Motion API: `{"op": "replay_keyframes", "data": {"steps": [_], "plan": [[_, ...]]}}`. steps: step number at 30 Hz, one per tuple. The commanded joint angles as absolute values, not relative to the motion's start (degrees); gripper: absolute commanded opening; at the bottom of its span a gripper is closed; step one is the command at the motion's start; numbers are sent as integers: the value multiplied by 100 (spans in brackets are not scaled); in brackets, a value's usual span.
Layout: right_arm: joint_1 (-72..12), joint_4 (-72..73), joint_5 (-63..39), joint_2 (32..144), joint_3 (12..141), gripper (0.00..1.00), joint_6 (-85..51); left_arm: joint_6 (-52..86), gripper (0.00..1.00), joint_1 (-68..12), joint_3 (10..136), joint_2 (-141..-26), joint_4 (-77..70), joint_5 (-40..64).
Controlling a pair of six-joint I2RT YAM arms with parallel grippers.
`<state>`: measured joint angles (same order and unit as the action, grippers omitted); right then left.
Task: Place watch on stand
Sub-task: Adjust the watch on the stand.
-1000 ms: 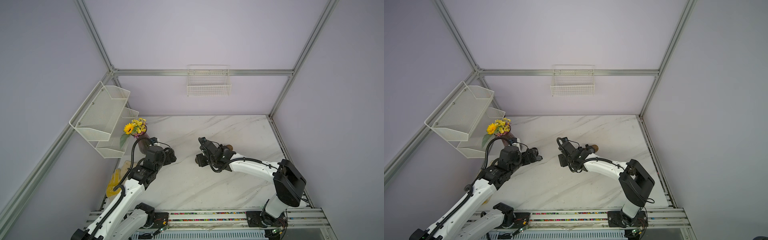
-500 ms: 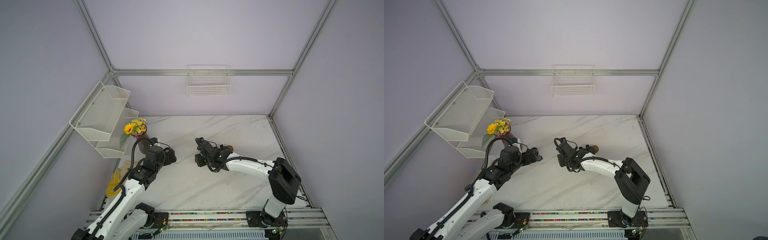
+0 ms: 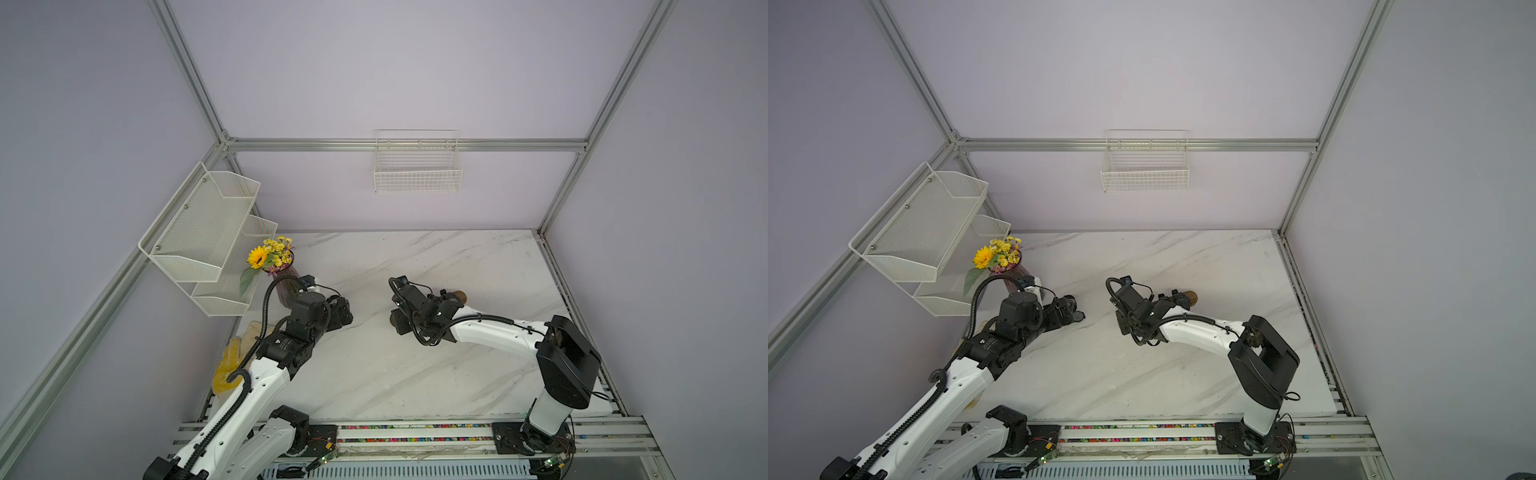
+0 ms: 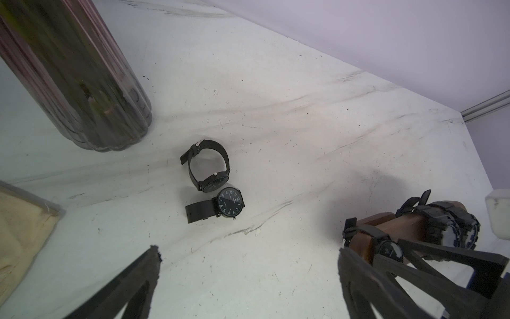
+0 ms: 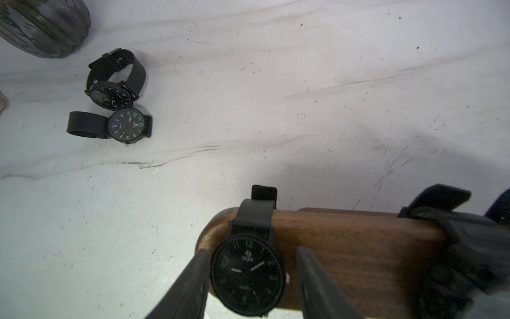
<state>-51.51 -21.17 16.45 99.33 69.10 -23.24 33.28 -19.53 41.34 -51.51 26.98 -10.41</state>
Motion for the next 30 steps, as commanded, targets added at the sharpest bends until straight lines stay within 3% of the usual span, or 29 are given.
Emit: {"op": "replay_keyframes", "data": {"steps": [1,30], "plan": [[-5168,-2390,1989,9810,6893,53,-2430,3243,100,-1918,3999,-5105,2499,-1013],[-4631,-2370,2080,9159,6381,53,-2464,3287,100,-1898,3980,-5319,2547,-1079]]}}
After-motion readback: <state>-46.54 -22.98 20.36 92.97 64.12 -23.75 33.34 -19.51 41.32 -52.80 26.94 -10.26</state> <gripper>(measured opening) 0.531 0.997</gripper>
